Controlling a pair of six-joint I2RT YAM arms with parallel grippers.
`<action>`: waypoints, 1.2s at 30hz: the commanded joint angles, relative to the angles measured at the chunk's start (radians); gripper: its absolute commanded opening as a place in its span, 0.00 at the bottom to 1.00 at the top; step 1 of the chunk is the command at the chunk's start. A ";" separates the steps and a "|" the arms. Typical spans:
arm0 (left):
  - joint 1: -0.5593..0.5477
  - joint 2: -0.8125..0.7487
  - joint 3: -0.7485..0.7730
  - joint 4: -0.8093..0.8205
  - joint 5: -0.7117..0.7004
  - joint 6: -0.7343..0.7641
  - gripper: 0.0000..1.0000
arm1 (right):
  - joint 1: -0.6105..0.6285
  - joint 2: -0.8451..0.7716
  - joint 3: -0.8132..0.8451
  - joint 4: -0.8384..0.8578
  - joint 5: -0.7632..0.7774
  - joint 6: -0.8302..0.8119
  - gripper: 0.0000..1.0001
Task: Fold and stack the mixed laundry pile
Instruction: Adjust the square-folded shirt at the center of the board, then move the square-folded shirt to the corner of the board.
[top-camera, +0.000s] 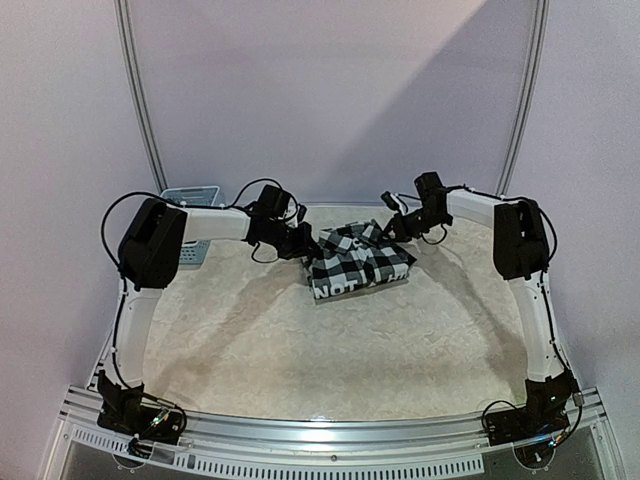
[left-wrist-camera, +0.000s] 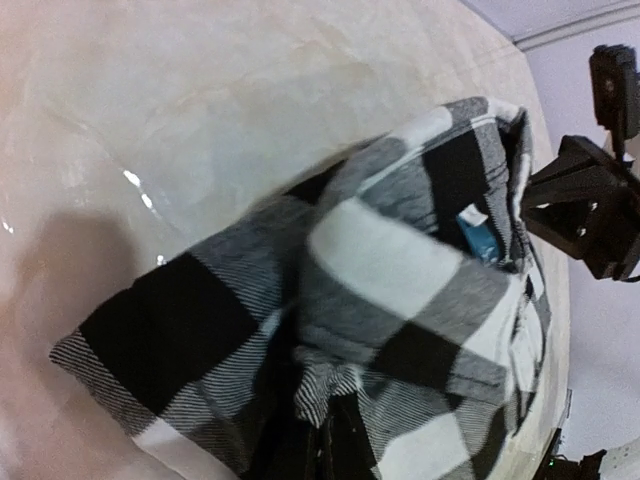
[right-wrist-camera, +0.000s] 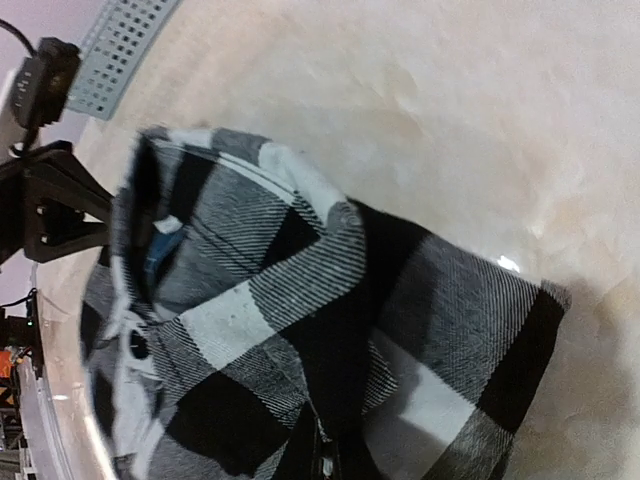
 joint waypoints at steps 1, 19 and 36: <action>0.010 0.066 0.010 0.045 -0.024 -0.053 0.00 | -0.007 0.105 0.050 -0.024 0.066 0.030 0.10; -0.015 -0.461 -0.350 -0.079 -0.287 0.023 0.64 | 0.029 -0.390 -0.282 -0.003 0.054 -0.048 0.69; -0.077 -0.682 -0.558 -0.192 -0.369 0.040 0.63 | 0.292 -0.029 0.032 -0.195 0.670 -0.272 0.70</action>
